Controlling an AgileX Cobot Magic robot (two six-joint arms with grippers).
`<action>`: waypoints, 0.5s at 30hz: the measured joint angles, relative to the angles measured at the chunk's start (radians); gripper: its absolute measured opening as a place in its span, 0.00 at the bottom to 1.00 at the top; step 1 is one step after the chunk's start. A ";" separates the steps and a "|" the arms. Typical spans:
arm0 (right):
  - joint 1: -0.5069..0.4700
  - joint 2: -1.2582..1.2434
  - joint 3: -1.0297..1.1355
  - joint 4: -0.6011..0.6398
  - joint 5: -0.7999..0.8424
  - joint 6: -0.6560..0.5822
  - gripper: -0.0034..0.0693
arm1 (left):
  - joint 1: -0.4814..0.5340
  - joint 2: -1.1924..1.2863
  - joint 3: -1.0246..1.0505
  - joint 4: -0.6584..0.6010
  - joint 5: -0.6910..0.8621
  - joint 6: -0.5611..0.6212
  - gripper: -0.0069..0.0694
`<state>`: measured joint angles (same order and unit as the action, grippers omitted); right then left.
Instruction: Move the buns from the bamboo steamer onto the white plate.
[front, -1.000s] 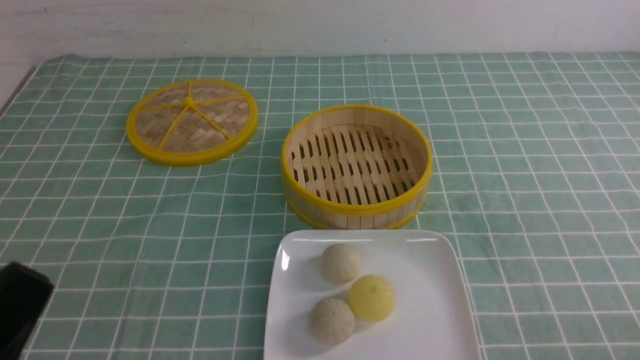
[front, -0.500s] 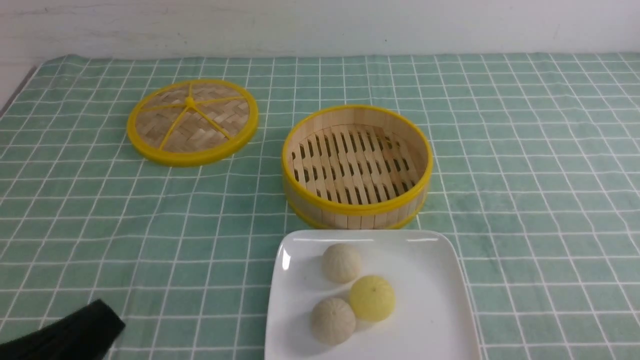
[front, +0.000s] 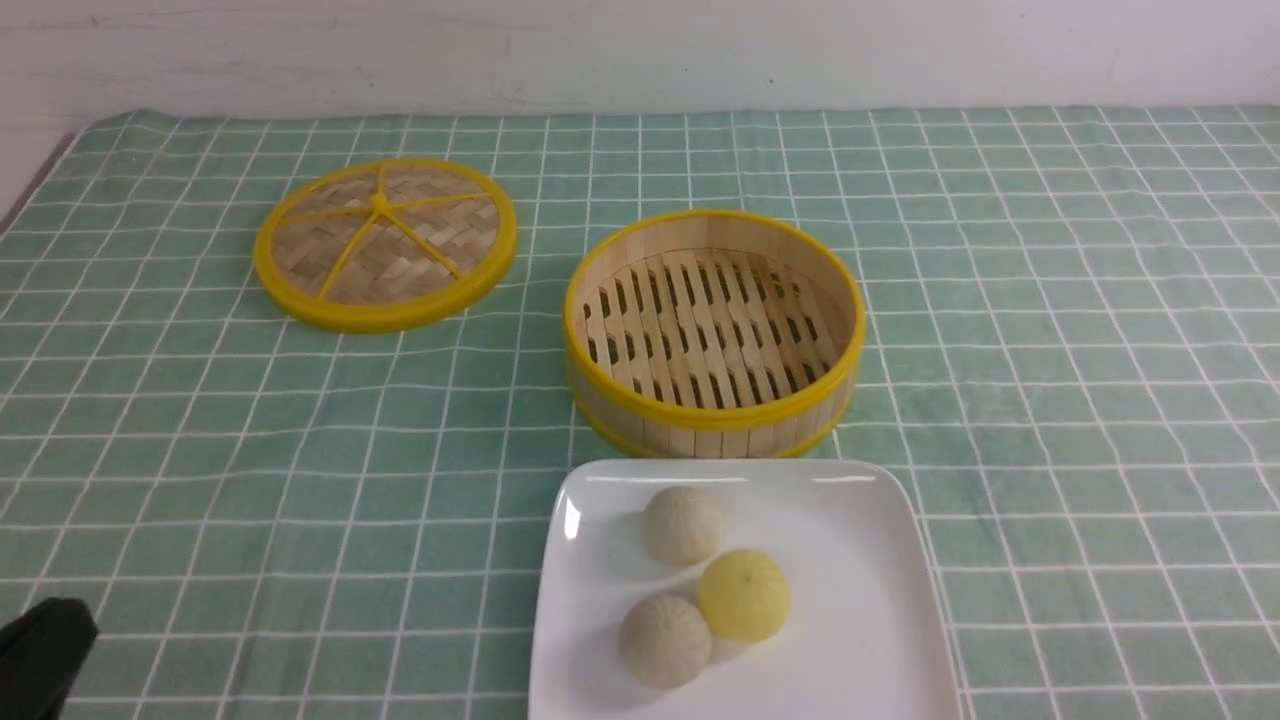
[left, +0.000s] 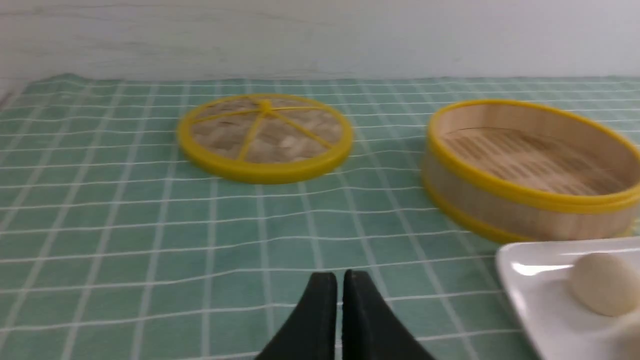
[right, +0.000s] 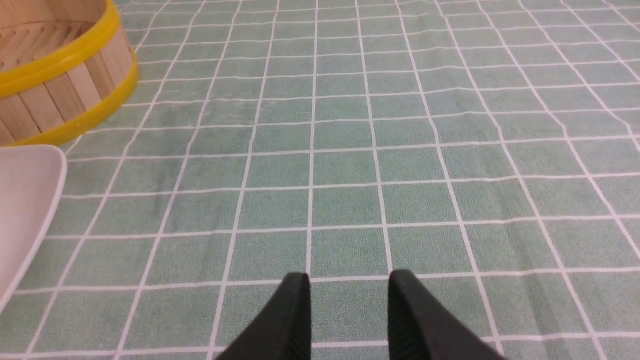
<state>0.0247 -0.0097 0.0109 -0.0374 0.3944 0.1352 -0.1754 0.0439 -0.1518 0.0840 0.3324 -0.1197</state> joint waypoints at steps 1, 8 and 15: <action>0.000 0.000 0.000 0.000 0.000 0.000 0.38 | 0.028 0.000 0.001 -0.005 0.007 0.014 0.15; 0.000 0.000 0.000 0.000 0.000 0.000 0.38 | 0.218 -0.018 0.105 0.014 0.016 -0.011 0.16; 0.000 0.000 0.000 0.000 0.000 0.000 0.38 | 0.225 -0.055 0.178 0.038 0.020 -0.026 0.17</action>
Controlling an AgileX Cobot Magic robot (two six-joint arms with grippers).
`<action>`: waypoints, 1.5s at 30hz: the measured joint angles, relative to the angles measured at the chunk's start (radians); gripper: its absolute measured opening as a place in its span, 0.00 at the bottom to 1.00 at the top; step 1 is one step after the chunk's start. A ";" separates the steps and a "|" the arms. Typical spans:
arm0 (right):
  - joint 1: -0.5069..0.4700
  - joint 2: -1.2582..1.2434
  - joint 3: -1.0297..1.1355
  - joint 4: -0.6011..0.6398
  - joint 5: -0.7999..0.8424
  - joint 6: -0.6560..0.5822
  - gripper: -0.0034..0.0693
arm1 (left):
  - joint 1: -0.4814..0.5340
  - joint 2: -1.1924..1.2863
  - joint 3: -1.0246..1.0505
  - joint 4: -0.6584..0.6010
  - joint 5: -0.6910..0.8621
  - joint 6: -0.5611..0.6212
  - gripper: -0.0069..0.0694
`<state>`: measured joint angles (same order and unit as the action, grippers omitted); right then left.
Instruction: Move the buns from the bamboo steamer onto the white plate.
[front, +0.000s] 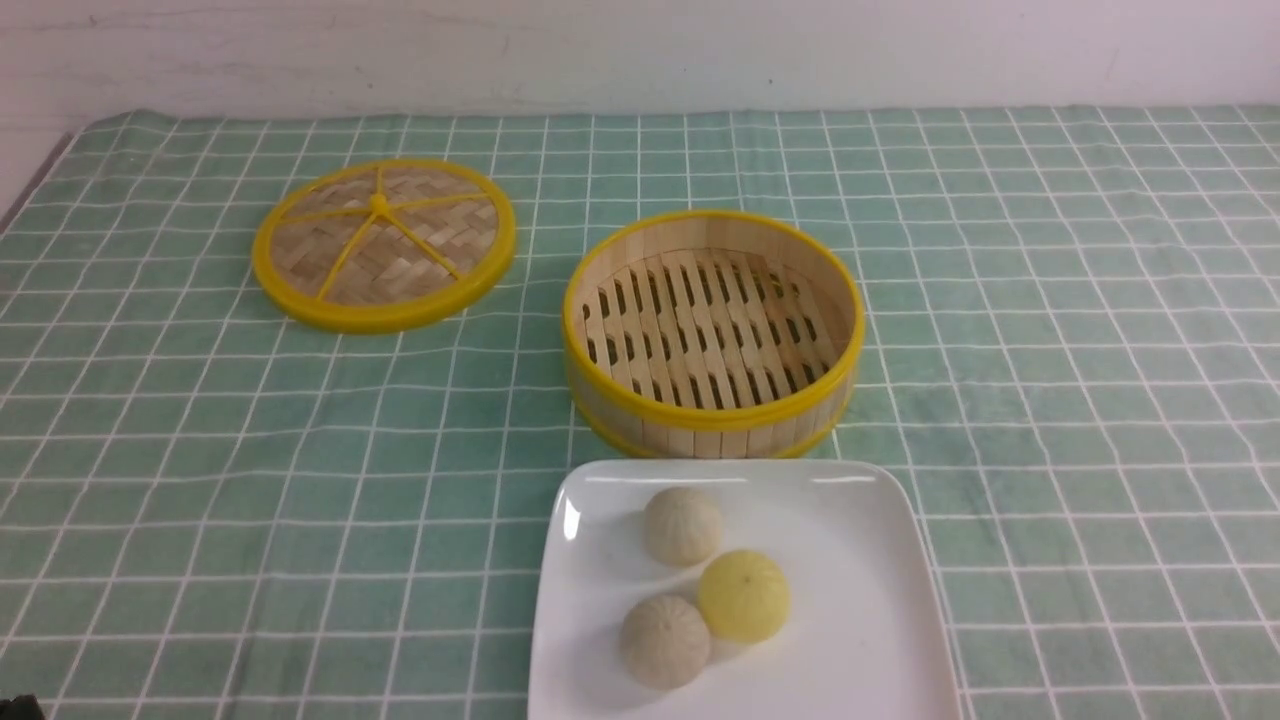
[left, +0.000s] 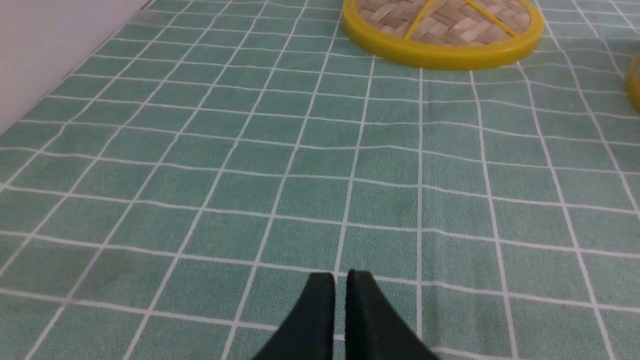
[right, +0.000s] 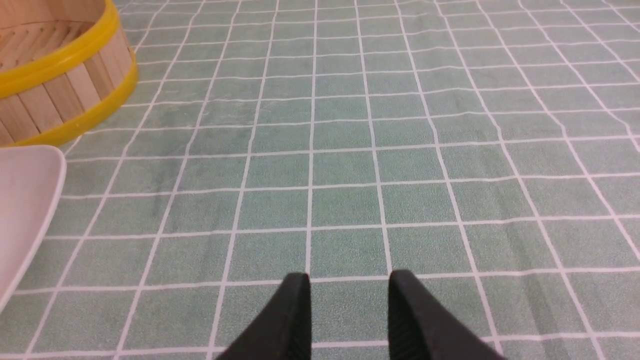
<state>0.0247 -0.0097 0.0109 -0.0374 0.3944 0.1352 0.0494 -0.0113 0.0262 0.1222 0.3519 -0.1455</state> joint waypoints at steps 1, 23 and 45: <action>0.000 0.000 0.000 0.000 0.000 0.000 0.38 | 0.000 0.000 0.000 0.000 0.004 -0.001 0.17; 0.000 0.000 0.000 0.000 0.000 0.000 0.38 | -0.077 0.000 0.000 0.000 0.012 -0.030 0.19; 0.000 0.000 0.000 0.000 0.000 0.000 0.38 | -0.080 0.000 0.000 0.001 0.013 -0.032 0.21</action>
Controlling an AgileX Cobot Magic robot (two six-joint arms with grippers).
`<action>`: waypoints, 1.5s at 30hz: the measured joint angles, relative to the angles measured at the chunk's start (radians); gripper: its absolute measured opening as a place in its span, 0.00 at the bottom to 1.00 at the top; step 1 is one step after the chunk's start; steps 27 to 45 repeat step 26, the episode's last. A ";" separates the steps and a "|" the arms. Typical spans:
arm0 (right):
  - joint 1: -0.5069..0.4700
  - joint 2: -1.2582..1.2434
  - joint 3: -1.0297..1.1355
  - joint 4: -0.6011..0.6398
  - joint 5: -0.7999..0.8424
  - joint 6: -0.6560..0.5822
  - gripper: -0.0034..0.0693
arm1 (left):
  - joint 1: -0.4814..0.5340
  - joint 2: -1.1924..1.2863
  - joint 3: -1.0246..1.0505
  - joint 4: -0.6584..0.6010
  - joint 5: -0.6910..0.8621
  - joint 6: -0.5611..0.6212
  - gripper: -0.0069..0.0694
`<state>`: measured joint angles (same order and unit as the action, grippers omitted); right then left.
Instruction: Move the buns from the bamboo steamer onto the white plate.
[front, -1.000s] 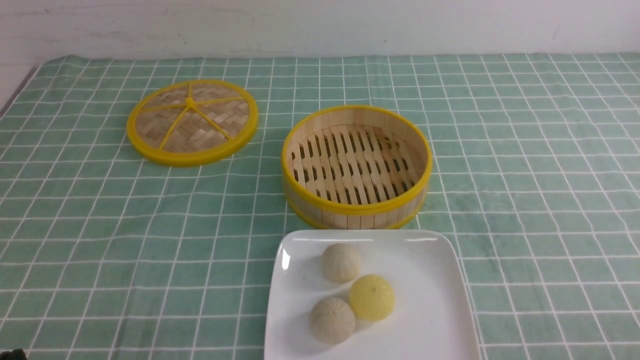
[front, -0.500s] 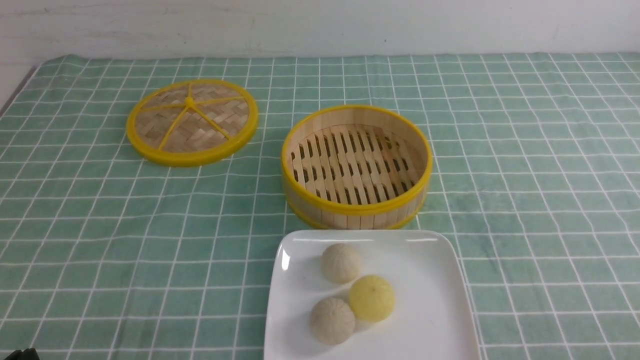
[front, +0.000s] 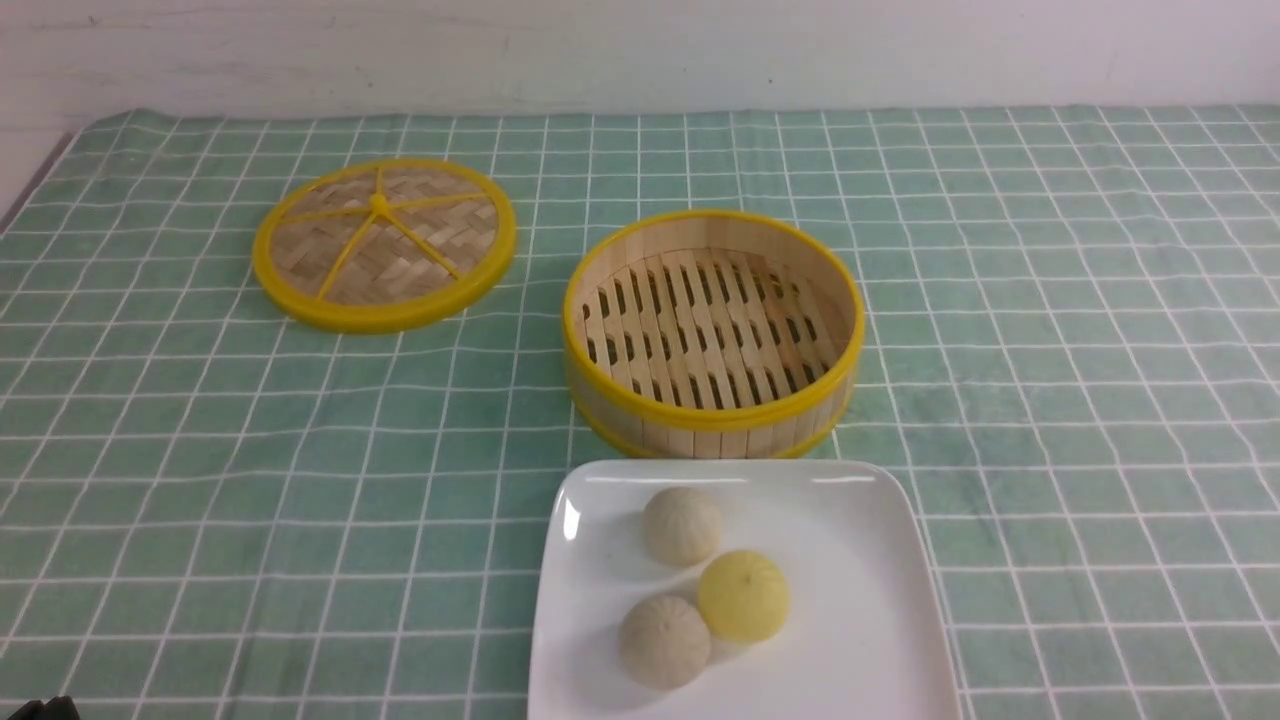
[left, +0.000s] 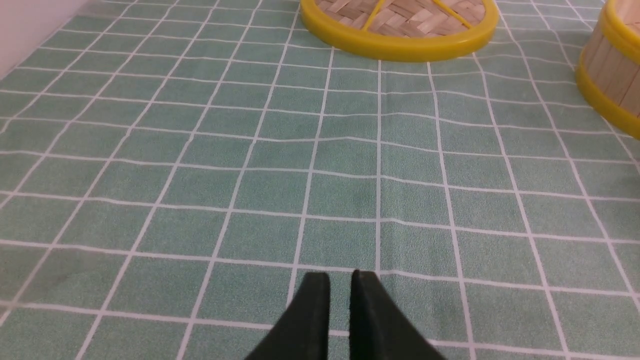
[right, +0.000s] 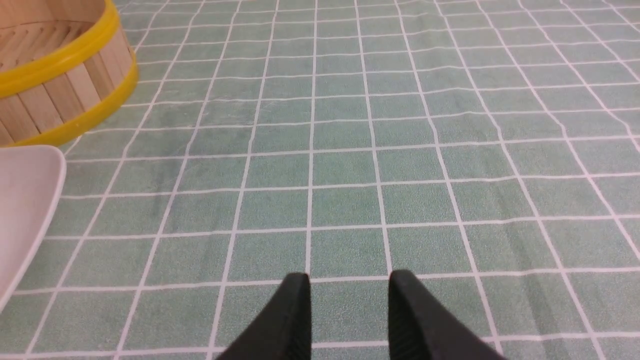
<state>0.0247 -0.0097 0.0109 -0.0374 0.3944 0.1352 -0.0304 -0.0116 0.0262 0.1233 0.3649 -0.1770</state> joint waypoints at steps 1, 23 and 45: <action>0.000 0.000 0.000 0.000 0.000 0.000 0.38 | 0.000 0.000 0.000 0.000 0.000 0.000 0.21; 0.000 0.000 0.000 0.000 0.000 0.000 0.38 | 0.000 0.000 0.000 0.003 0.000 -0.001 0.26; 0.000 0.000 0.000 0.000 0.000 0.000 0.38 | 0.000 0.000 0.000 0.003 0.000 -0.001 0.26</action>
